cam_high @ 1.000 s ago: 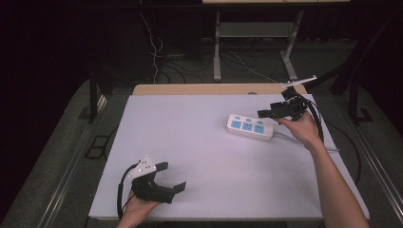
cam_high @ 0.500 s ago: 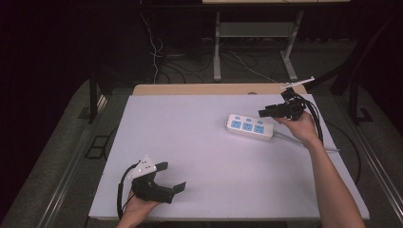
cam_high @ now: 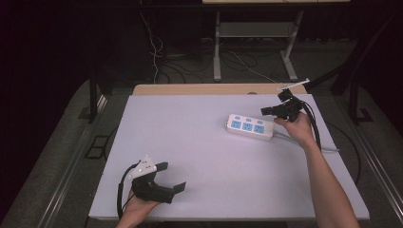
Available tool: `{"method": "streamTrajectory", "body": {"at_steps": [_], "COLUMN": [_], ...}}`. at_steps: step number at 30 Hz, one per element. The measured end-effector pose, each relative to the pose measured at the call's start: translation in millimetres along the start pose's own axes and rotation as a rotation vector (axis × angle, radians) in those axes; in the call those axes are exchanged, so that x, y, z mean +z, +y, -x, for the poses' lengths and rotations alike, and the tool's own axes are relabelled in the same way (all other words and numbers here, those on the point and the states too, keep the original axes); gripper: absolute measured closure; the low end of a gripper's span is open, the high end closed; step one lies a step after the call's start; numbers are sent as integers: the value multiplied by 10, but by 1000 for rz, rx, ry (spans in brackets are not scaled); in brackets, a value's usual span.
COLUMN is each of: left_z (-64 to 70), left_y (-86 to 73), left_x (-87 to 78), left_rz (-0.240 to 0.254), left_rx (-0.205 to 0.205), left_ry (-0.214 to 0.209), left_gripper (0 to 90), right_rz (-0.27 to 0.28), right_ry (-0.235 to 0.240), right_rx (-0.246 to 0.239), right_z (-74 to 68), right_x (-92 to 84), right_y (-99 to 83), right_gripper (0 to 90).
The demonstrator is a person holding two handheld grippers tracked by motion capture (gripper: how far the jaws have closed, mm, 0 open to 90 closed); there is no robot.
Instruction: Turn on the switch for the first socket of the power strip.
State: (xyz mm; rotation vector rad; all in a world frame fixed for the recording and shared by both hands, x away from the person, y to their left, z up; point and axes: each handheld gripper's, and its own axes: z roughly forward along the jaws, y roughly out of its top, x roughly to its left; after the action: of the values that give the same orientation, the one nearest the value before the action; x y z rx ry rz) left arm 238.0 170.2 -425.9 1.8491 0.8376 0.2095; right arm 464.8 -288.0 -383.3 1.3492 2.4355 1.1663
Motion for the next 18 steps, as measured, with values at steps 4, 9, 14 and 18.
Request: {"method": "streamTrajectory", "body": {"at_steps": [4, 9, 14, 18], "left_z": [-1, -2, -6, -12], "left_y": [0, -1, 0, 1], "left_x": [1, 2, 7, 13], "left_rz": [-2, -6, -7, -11], "left_rx": [1, 3, 5, 10], "left_ry": [1, 2, -1, -3], "left_gripper": [0, 0, 0, 0], "right_rz": [-17, -26, -39, -60], "right_ry": [18, 29, 27, 18], "right_rx": [26, 44, 46, 39], "right_z": [74, 122, 137, 138], "right_x": [54, 108, 173, 228], "right_y": [-32, -59, -79, -95], "right_gripper": [898, 898, 898, 898]}}
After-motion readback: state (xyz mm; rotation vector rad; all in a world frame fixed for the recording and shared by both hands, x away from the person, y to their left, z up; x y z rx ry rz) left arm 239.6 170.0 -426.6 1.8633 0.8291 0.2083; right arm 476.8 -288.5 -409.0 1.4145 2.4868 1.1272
